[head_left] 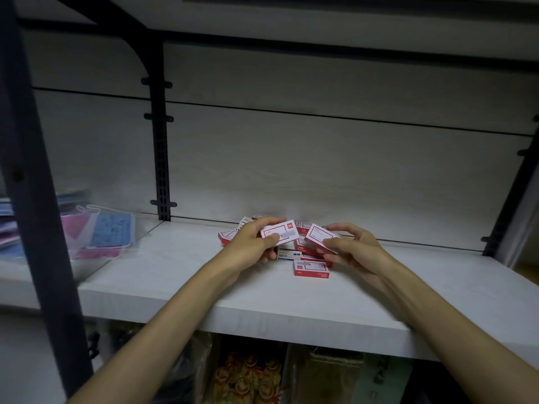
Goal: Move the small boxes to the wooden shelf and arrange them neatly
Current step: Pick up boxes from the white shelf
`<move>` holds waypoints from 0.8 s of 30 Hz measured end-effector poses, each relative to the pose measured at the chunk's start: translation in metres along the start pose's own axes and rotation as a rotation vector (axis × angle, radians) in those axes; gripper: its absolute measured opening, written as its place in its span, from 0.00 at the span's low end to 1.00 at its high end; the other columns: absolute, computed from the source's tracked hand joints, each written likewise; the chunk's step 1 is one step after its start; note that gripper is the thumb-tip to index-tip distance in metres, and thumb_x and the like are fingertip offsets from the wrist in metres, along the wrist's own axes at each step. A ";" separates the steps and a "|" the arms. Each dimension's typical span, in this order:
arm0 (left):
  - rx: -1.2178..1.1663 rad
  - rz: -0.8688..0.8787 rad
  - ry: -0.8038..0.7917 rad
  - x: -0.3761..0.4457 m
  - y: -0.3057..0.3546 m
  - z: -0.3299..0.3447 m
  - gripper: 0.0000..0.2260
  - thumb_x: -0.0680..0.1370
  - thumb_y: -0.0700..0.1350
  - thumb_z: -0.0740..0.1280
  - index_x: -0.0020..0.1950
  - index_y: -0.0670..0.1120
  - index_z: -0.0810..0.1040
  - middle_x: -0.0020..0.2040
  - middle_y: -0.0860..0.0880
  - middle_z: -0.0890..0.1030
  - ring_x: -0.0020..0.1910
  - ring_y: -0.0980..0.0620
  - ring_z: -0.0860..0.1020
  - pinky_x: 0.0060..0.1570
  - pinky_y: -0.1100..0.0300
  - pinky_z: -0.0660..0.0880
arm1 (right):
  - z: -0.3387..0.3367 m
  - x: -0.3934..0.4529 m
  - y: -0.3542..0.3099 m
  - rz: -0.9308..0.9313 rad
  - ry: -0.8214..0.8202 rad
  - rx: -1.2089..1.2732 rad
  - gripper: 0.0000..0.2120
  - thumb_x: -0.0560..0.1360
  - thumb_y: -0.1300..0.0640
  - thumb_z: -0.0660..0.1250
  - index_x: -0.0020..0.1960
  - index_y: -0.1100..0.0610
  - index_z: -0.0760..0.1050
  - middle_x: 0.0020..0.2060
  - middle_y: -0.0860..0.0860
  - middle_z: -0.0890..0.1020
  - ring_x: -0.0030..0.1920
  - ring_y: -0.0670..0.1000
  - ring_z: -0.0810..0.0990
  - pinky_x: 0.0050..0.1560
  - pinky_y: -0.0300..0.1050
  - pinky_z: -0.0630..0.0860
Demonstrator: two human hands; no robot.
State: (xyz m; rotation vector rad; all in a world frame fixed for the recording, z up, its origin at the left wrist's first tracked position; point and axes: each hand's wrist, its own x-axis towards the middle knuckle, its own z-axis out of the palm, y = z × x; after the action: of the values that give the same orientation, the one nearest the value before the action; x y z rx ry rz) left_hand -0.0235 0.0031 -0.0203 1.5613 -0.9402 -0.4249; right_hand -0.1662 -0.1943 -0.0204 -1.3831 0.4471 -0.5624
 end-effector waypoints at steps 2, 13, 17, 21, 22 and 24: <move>-0.034 0.010 0.009 0.000 -0.002 0.001 0.15 0.82 0.37 0.62 0.67 0.50 0.77 0.51 0.46 0.83 0.34 0.55 0.79 0.34 0.64 0.75 | 0.000 -0.005 -0.001 -0.012 -0.003 0.041 0.14 0.71 0.72 0.73 0.55 0.62 0.79 0.51 0.64 0.85 0.44 0.57 0.86 0.39 0.41 0.84; -0.138 0.112 -0.089 -0.005 0.012 0.054 0.22 0.72 0.33 0.75 0.61 0.51 0.80 0.54 0.55 0.85 0.53 0.59 0.83 0.49 0.66 0.79 | -0.048 -0.068 -0.020 -0.178 0.037 -0.131 0.22 0.69 0.75 0.73 0.61 0.62 0.78 0.52 0.61 0.86 0.55 0.59 0.85 0.60 0.50 0.80; -0.081 0.182 -0.127 -0.011 0.020 0.093 0.21 0.71 0.33 0.77 0.60 0.51 0.81 0.53 0.56 0.85 0.52 0.59 0.83 0.50 0.63 0.80 | -0.090 -0.099 -0.022 -0.251 0.063 -0.187 0.22 0.69 0.73 0.74 0.61 0.61 0.78 0.51 0.61 0.86 0.54 0.60 0.85 0.54 0.50 0.83; 0.006 0.233 -0.194 -0.022 0.034 0.142 0.21 0.71 0.36 0.77 0.61 0.49 0.79 0.55 0.54 0.84 0.54 0.58 0.82 0.53 0.65 0.77 | -0.145 -0.138 -0.023 -0.285 0.080 -0.192 0.26 0.63 0.66 0.78 0.60 0.62 0.78 0.50 0.61 0.86 0.52 0.61 0.85 0.51 0.48 0.83; 0.028 0.233 -0.209 -0.026 0.038 0.156 0.21 0.71 0.37 0.78 0.61 0.49 0.79 0.56 0.54 0.83 0.55 0.58 0.82 0.54 0.66 0.77 | -0.159 -0.148 -0.024 -0.289 0.089 -0.184 0.27 0.62 0.66 0.78 0.60 0.62 0.78 0.50 0.61 0.86 0.52 0.61 0.86 0.51 0.48 0.84; 0.059 0.225 -0.232 -0.036 0.046 0.185 0.20 0.71 0.40 0.78 0.61 0.52 0.79 0.56 0.56 0.83 0.56 0.60 0.81 0.54 0.65 0.77 | -0.188 -0.171 -0.028 -0.295 0.098 -0.180 0.26 0.63 0.65 0.78 0.60 0.61 0.78 0.50 0.60 0.86 0.52 0.60 0.86 0.51 0.50 0.84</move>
State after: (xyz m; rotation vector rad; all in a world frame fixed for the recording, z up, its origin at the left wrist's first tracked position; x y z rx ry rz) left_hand -0.1945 -0.0882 -0.0273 1.4588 -1.3037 -0.4266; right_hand -0.4174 -0.2400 -0.0241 -1.6123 0.3815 -0.8501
